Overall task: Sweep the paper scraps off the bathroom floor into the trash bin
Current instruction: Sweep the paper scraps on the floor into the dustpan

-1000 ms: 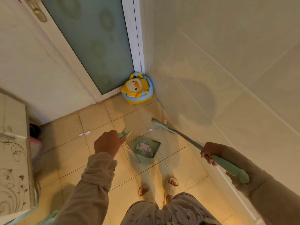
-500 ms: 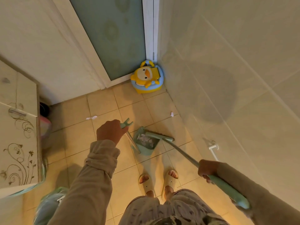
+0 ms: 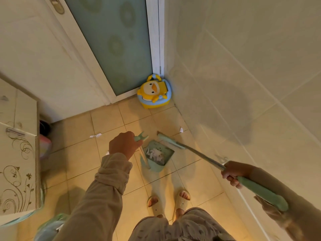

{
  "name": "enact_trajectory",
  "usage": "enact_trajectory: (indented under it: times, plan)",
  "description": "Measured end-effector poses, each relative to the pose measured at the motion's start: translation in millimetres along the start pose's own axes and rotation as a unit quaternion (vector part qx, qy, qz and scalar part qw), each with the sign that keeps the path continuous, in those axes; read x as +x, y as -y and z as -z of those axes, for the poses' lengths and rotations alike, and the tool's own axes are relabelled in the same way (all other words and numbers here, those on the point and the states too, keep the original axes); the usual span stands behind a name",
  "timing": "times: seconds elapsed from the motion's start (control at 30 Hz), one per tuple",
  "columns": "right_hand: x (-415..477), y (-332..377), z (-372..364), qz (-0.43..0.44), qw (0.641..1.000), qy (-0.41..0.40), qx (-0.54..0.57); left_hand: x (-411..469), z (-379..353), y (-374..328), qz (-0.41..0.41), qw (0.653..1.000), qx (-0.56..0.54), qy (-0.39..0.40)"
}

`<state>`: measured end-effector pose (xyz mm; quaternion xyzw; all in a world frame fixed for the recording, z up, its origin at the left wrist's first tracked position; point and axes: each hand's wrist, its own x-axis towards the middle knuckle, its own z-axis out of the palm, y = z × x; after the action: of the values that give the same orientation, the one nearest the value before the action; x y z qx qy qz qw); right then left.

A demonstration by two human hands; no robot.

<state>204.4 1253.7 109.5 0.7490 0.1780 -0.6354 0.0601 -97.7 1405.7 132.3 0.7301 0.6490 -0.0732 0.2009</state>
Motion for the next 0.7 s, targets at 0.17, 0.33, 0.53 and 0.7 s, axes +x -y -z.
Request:
enact_trajectory:
  times: [0.17, 0.33, 0.53, 0.7]
  plan:
    - [19, 50, 5, 0.043, 0.995, -0.065, -0.057, -3, -12, -7, 0.016, 1.000, 0.002, 0.018]
    - [46, 83, -2, 0.061, 0.991, -0.096, -0.071, -5, -18, -10, 0.021, 0.999, 0.024, 0.017]
    - [54, 63, -24, 0.001, 0.993, -0.037, -0.110, 10, -14, -14, 0.018, 0.999, 0.040, 0.010]
    - [43, 32, -11, -0.039, 0.997, 0.063, -0.029, 27, -6, -12, 0.028, 0.999, 0.018, 0.018]
